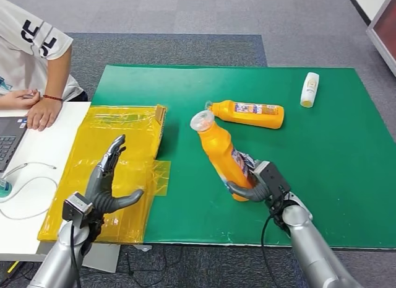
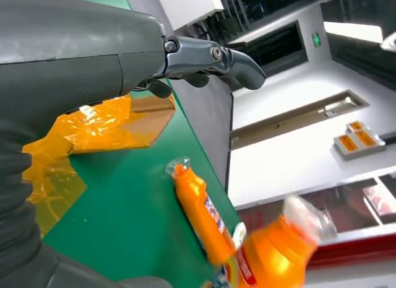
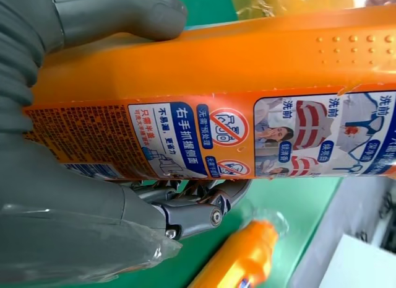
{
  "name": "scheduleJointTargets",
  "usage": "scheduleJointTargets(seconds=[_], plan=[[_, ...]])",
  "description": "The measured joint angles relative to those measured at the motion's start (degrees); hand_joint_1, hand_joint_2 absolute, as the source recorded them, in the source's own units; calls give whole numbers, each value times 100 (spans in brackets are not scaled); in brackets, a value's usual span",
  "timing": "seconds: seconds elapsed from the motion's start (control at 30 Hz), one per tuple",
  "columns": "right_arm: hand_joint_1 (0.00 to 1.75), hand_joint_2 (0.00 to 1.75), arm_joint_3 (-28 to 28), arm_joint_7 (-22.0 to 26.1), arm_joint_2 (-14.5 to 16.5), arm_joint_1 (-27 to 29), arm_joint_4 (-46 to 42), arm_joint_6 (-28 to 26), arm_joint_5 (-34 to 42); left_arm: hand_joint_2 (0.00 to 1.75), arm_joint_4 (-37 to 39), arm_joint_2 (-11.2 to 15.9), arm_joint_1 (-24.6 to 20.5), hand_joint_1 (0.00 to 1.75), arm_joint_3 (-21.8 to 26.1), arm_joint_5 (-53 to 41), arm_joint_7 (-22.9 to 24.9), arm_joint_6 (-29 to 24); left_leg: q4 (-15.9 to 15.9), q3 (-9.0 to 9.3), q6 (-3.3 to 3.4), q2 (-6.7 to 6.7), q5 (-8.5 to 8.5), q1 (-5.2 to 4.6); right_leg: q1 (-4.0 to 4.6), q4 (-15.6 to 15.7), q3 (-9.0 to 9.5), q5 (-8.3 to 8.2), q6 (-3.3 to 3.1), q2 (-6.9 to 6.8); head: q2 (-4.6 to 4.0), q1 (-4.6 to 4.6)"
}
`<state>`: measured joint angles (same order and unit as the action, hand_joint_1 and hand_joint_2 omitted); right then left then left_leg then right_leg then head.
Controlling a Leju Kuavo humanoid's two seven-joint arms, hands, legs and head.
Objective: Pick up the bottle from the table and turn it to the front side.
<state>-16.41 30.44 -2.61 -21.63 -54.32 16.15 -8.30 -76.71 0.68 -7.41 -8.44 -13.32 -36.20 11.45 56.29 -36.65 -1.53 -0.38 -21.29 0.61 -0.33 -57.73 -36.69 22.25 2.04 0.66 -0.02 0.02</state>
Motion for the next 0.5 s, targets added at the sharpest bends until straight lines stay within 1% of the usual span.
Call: scheduleJointTargets(seconds=[0.07, 0.13, 0.23, 0.3, 0.37, 0.5], plan=[[175, 175, 134, 4, 35, 111, -164, 79, -3, 175, 35, 8, 11, 0, 96, 215, 0, 319, 0, 0, -1, 0, 0, 0, 0, 0, -1, 0, 0, 0, 0, 0], [175, 175, 186, 23, 76, 174, -300, 166, -51, 175, 139, 63, -2, 0, 153, 466, 0, 854, 0, 0, -1, 0, 0, 0, 0, -1, -2, 1, -2, 1, 0, 0], [175, 175, 177, 64, 162, 192, -452, 227, -200, 175, 413, 248, -71, 0, 135, 816, 0, 1733, -1, 0, -4, 1, 2, 1, 1, -2, -5, 2, -3, 1, 0, 0], [175, 175, 106, 77, 228, 179, -541, 154, -376, 175, 601, 376, -151, 0, 106, 1072, 0, 2209, -1, 0, -5, 1, 3, 1, 2, -2, -6, 2, -3, 2, 0, 0], [175, 175, -25, 51, 301, 161, -629, -51, -615, 175, 838, 470, -289, 0, 93, 1253, 0, 2468, -1, 0, -5, 1, 5, 2, 2, -3, -7, 2, -3, 1, 0, 0], [175, 175, -338, -18, 454, 146, -770, -502, -1020, 175, 1284, 537, -597, 0, 60, 1274, 0, 2557, -1, -2, -4, 1, 7, 2, 3, -4, -6, 1, -3, 0, 0, -1]])
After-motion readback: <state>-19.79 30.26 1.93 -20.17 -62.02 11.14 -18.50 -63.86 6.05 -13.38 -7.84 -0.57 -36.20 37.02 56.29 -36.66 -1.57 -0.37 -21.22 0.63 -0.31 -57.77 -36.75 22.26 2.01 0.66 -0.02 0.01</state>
